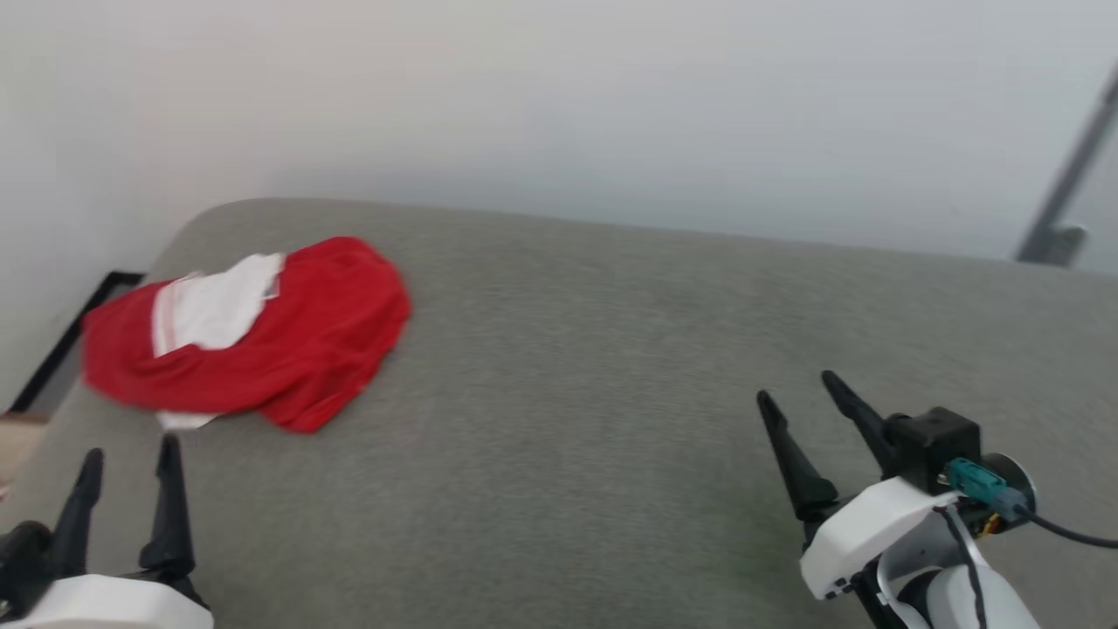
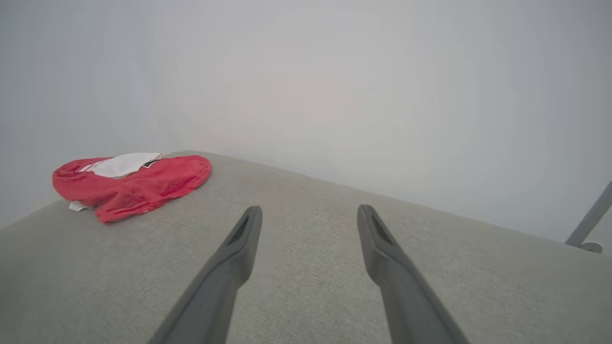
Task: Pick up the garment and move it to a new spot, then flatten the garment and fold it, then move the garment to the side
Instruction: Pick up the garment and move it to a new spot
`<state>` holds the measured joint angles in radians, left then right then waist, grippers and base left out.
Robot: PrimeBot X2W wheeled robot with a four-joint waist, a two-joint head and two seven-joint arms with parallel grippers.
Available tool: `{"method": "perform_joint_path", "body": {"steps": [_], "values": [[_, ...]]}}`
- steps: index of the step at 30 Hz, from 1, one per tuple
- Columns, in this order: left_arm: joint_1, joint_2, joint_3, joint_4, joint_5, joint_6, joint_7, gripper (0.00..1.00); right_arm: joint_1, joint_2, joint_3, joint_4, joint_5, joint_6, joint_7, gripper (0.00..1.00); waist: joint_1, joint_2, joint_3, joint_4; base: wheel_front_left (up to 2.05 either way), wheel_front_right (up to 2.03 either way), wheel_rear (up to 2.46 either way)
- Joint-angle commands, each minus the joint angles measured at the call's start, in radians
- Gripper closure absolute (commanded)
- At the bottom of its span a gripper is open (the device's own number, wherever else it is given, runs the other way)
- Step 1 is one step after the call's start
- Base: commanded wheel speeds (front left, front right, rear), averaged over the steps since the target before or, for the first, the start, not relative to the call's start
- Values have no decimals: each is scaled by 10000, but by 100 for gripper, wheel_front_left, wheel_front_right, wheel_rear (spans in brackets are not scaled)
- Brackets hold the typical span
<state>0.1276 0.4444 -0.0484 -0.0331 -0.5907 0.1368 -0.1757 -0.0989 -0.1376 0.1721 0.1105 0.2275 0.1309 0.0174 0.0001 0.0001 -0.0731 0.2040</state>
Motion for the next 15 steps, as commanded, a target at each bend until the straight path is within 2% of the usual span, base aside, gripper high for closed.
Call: {"method": "perform_joint_path", "body": {"steps": [1, 9, 15], "values": [[114, 31, 46, -58, -61, 83, 42, 0, -133, -31, 61, 63, 65, -3, 29, 0, -1, -1, -161, 585, 0, 0, 0], [403, 161, 258, -356, -180, 321, 294, 0, -284, -18, 532, 264, 272, -3, 20, 0, -1, -1, -343, 1867, 0, 0, 0], [456, 67, 292, -521, -345, 359, 259, 0, -434, -85, 613, 375, 351, -3, 36, 0, -1, -1, -201, 2405, 0, 0, 0]]}}
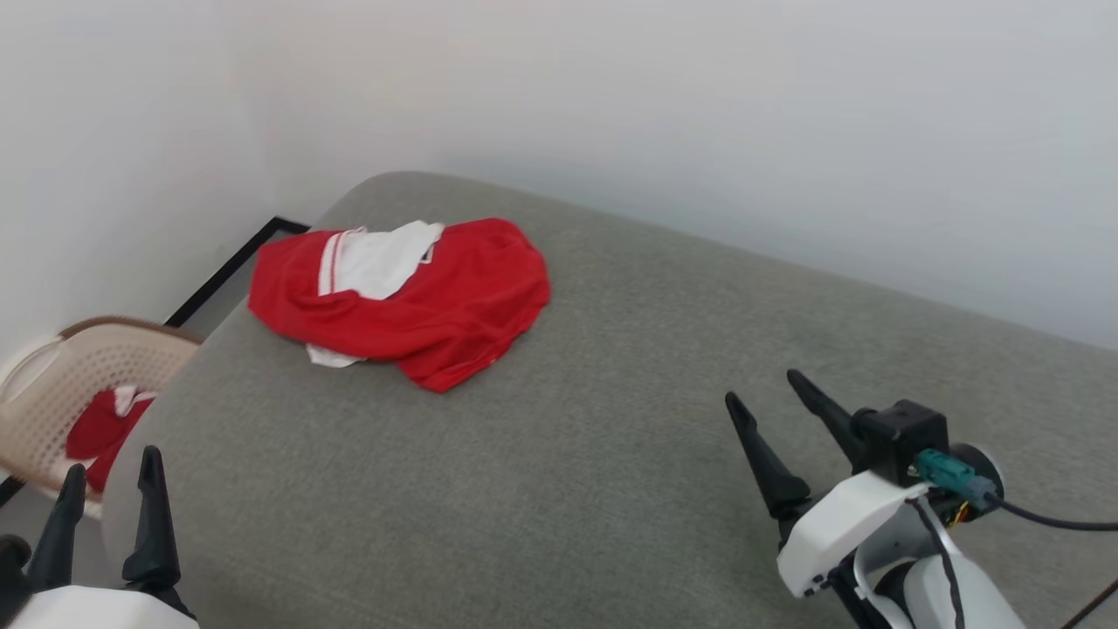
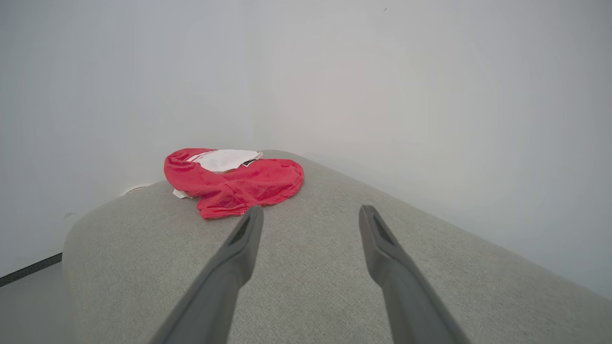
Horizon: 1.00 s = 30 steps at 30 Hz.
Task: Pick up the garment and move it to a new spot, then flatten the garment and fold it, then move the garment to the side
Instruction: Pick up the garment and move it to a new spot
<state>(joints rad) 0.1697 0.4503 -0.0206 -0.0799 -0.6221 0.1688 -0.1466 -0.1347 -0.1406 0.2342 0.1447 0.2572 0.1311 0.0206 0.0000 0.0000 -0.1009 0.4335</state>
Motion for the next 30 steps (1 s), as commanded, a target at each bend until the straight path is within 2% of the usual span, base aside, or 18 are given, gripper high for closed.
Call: {"method": "perform_joint_path", "body": {"steps": [1, 4, 9, 15, 24, 30], "values": [[4, -54, 25, -66, -97, 30, -75, 0, -97, -89, -30, 50, 61, -7, 17, 0, 0, 0, 130, 158, 0, 0, 0], [-175, -153, 16, -73, -184, 26, -150, 0, -156, -118, -153, 25, 25, -7, 35, 0, 0, 0, 266, 271, 0, 0, 0], [-828, -228, -202, 184, -269, -233, -176, 0, -167, -211, -540, -109, -119, -7, 130, 0, 0, 0, 590, 327, 0, 0, 0], [-1927, -177, -330, 812, -332, -634, -289, 0, -333, -284, -716, -473, -328, -7, 353, 0, 0, 0, 1224, -30, 0, 0, 0], [-4556, -53, -484, 2752, -524, -1484, -501, 0, -1016, -610, -931, -1253, -676, -7, 853, 0, 0, 0, 2735, -915, 0, 0, 0], [-6663, 146, -565, 4613, -769, -2167, -303, 0, -1648, -859, -973, -1827, -899, -7, 1196, 0, 0, 0, 3968, -1463, 0, 0, 0]]}}
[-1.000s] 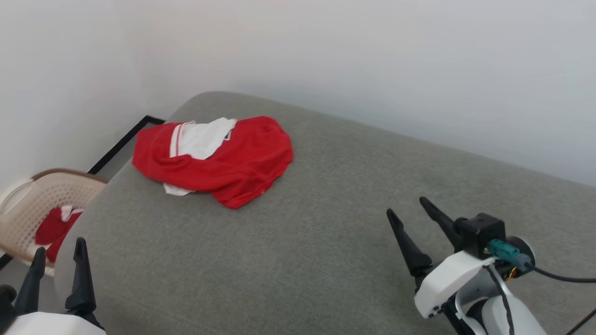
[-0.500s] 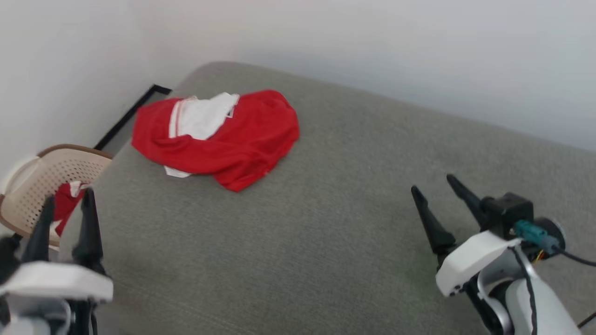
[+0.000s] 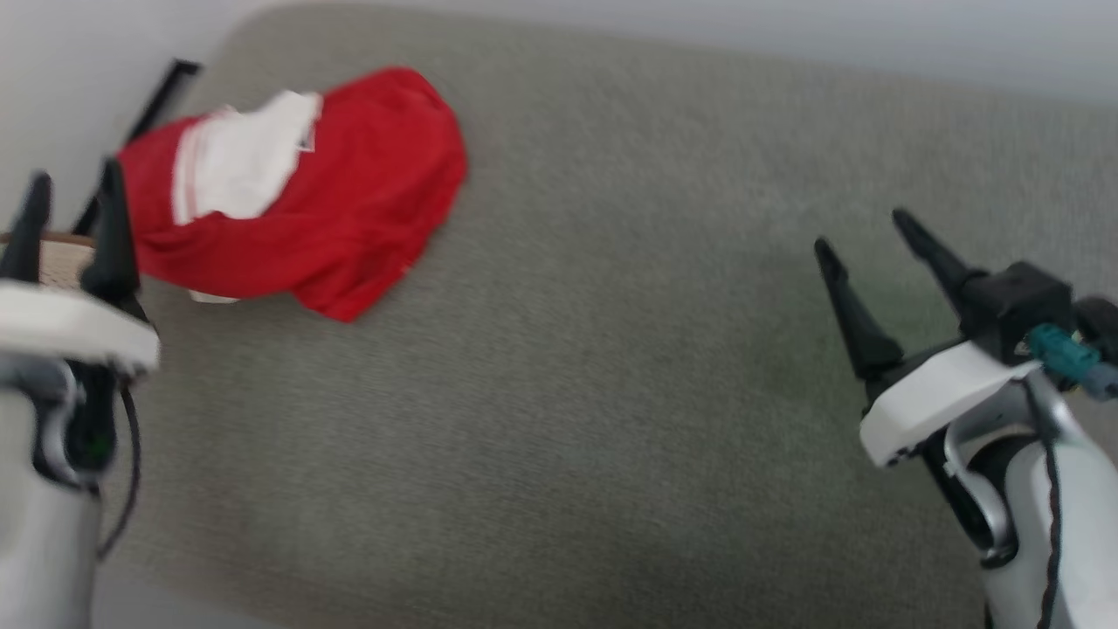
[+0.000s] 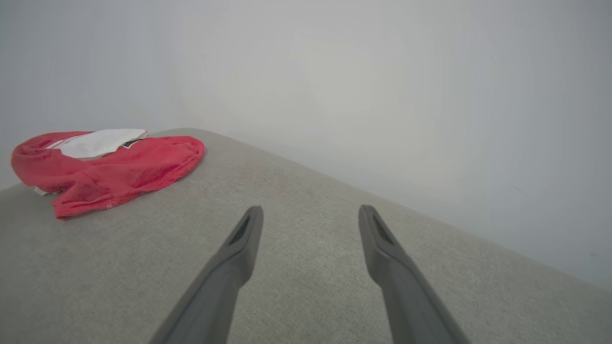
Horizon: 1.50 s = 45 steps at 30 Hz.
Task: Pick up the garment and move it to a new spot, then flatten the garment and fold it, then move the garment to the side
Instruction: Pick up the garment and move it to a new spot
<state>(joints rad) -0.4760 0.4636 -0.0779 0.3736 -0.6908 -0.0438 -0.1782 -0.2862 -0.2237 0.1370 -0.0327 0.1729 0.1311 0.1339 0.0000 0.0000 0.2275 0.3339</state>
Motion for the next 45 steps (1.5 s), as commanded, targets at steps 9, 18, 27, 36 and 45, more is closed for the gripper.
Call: {"method": "perform_joint_path", "body": {"steps": [9, 18, 27, 36, 45], "values": [[-3273, 260, -540, 3627, -290, -620, 1242, 0, -805, -284, -123, -650, -255, -7, 349, 0, 0, 0, 2071, -1050, 0, 0, 0], [-5225, 229, -1208, 6802, -408, -775, 3575, 0, -931, -424, -151, -1203, -387, -7, 746, 0, 0, 0, 2800, -1403, 0, 0, 0], [-5496, -459, -2061, 8723, -264, -829, 5924, 0, -900, -494, -75, -1649, -400, -7, 1091, 0, 0, 0, 3136, -1638, 0, 0, 0], [-5739, -212, -2127, 9019, -268, -733, 5374, 100, -938, -393, -162, -1489, -428, -7, 1068, 0, 0, 0, 3106, -1555, 0, 0, 0], [-6670, 601, -2590, 8388, 187, -852, 3865, 100, -599, -90, -373, -825, -302, -7, 425, 0, 0, 0, 1989, -1149, 0, 0, 0]]}}
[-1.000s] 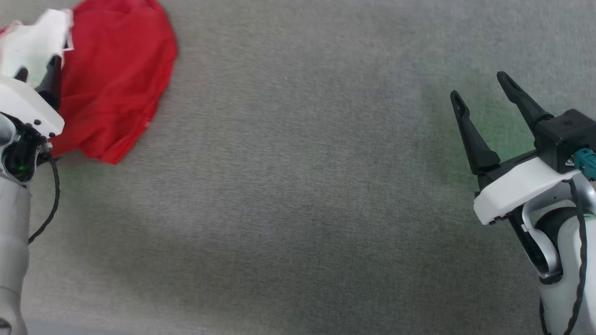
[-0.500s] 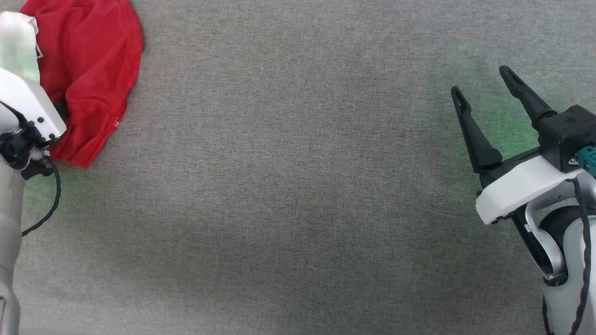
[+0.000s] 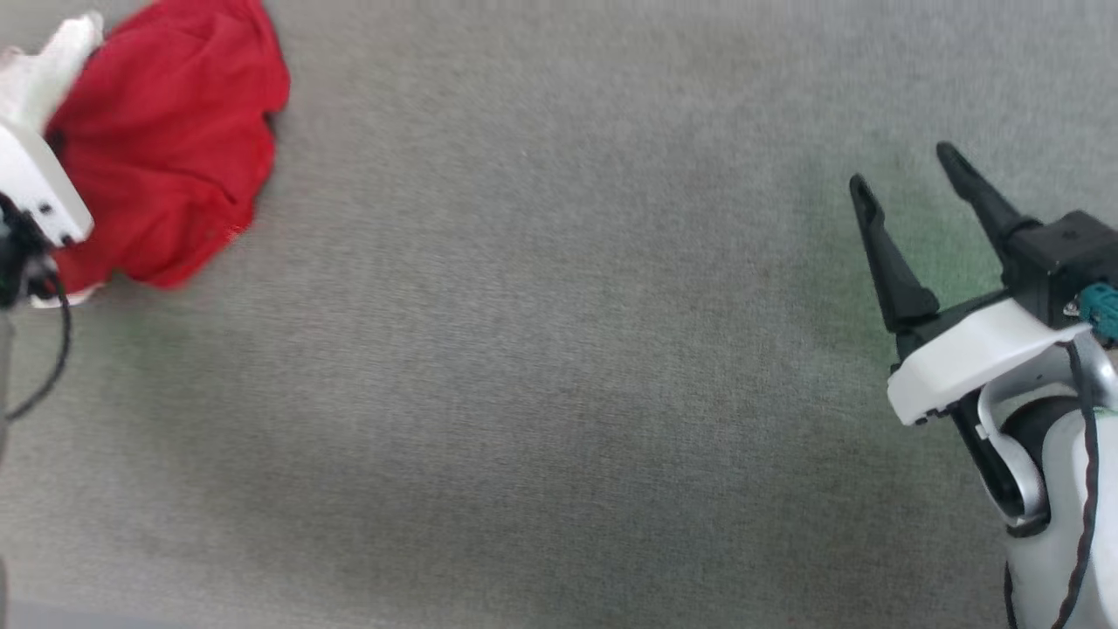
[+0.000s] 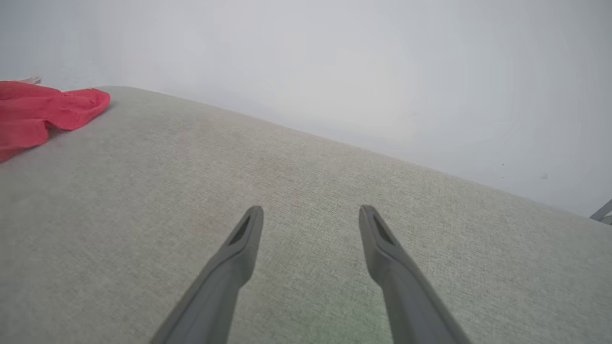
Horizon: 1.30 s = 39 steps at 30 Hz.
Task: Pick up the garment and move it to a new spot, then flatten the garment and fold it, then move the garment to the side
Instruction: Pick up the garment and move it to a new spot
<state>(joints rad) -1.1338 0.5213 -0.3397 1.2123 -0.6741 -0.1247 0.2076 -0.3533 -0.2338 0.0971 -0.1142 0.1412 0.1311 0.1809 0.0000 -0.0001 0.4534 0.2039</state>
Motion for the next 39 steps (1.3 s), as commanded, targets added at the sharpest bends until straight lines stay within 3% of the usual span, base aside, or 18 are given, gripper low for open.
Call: {"method": "perform_joint_path", "body": {"steps": [1, 12, 22, 31, 39], "values": [[-119, 58, -79, -100, 88, -50, -140, 100, 152, 44, -79, 91, 52, -7, -123, 0, 0, 1, -454, 229, 0, 0, 0], [-561, 850, -1176, -2125, 404, -48, -751, 100, 831, 446, -319, 706, 277, -7, -788, 0, 0, 1, -2243, 820, 0, 0, 0], [-325, 1761, -1270, -4777, 415, 116, -371, 100, 1265, 762, -605, 900, 366, -7, -1175, 0, 0, 1, -3330, 1076, 0, 0, 0], [434, 2543, -1195, -7654, 140, 546, 860, 100, 1605, 944, -1174, 687, 308, -7, -1362, 0, 0, 1, -3690, 820, 0, 0, 0], [1103, 2969, -1240, -10424, -281, 1044, 2114, 100, 1881, 1084, -1854, 304, 174, -7, -1363, 0, 0, 1, -3745, -105, 0, 0, 0]]}}
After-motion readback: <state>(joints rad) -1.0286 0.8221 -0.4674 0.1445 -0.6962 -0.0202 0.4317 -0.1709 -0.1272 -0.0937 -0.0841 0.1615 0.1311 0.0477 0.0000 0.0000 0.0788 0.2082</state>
